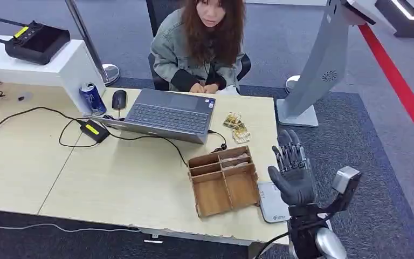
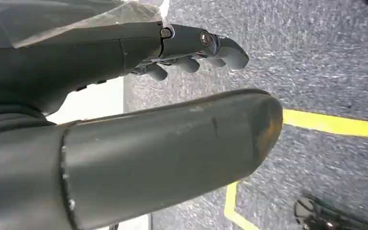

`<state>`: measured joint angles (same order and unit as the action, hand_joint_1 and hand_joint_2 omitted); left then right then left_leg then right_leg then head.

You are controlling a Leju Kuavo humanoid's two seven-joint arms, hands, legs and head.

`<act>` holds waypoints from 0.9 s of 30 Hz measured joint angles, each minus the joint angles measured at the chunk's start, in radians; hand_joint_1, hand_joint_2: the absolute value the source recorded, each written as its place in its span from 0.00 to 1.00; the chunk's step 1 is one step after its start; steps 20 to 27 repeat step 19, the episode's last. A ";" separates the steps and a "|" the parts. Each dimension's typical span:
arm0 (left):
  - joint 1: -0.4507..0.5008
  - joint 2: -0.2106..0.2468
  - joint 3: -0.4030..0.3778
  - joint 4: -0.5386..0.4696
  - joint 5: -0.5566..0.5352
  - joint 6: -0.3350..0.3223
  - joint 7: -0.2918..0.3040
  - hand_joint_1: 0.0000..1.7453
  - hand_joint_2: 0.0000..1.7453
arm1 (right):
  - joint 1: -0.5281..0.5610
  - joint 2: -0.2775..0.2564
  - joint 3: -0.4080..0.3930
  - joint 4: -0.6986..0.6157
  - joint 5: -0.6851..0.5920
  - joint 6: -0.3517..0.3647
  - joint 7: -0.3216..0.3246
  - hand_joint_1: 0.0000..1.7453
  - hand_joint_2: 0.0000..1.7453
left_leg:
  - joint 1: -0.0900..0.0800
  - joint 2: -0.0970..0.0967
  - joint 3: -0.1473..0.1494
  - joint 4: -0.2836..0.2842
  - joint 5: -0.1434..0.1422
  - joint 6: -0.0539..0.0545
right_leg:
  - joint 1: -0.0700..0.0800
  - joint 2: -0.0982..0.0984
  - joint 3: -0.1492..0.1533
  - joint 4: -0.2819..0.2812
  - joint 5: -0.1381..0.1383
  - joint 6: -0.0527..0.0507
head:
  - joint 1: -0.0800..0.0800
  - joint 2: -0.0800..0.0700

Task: Pass the card to the sensor for recognition and then transmit it.

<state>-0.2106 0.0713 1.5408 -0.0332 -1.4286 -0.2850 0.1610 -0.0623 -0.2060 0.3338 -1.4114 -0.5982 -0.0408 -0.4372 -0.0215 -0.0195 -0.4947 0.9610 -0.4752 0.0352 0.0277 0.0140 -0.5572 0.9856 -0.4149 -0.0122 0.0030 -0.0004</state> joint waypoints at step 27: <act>0.032 -0.317 0.007 -0.017 0.112 0.136 -0.146 0.00 0.00 | 0.024 0.043 0.018 0.043 0.068 -0.194 0.001 0.00 1.00 | -0.002 0.000 -0.001 0.000 -0.001 0.003 | -0.002 0.000 0.000 -0.002 0.001 0.004 | 0.000 0.000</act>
